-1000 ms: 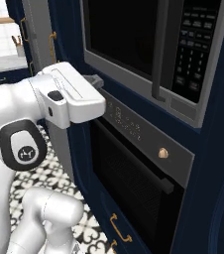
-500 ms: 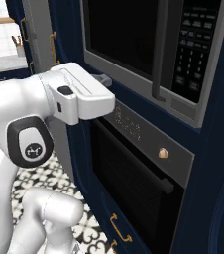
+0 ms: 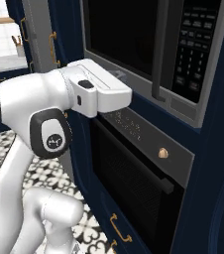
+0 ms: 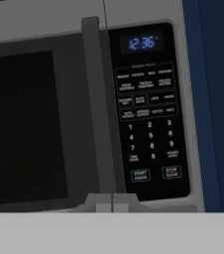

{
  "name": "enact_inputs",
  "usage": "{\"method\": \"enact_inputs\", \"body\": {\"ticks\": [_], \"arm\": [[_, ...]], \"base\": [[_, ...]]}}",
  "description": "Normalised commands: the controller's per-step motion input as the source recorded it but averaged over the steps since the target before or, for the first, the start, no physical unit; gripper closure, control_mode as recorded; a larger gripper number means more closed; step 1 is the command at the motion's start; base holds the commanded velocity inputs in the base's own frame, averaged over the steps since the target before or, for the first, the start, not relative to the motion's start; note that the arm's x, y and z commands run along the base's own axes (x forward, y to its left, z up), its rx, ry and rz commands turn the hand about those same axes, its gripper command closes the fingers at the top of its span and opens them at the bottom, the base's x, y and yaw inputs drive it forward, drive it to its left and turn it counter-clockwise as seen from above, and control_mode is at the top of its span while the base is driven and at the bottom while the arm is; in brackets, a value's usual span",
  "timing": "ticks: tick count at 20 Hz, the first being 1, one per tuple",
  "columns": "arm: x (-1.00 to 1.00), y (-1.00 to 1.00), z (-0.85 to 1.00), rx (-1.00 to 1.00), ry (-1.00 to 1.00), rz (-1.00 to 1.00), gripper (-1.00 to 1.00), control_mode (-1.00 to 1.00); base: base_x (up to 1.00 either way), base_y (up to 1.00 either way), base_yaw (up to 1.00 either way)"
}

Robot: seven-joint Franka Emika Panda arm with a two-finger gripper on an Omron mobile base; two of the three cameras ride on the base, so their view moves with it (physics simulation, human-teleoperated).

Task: Pick the cucumber from the sink and place it in the bowl. Then pick the bowl and place it in the microwave. Then close the microwave door and press the start button.

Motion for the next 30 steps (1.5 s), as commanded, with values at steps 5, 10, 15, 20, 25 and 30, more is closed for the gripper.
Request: {"method": "enact_inputs", "body": {"ticks": [5,10,15,20,25,30], "arm": [[0.0,-0.36,0.0,0.02,0.0,0.0,1.0,-1.0],[0.0,-0.28,0.0,0.0,0.01,0.0,1.0,-1.0],[0.04,-0.2,-0.03,0.0,0.05,0.0,1.0,-1.0],[0.1,-0.1,-0.08,0.0,0.03,0.0,1.0,-1.0],[0.08,-0.2,-0.04,0.0,0.0,0.0,1.0,-1.0],[0.11,-0.1,-0.1,0.0,0.0,0.0,1.0,-1.0]], "base": [[0.0,0.0,0.0],[0.0,0.0,0.0],[0.0,0.0,0.0],[0.0,0.0,0.0],[0.0,0.0,0.0],[0.0,0.0,0.0]]}}
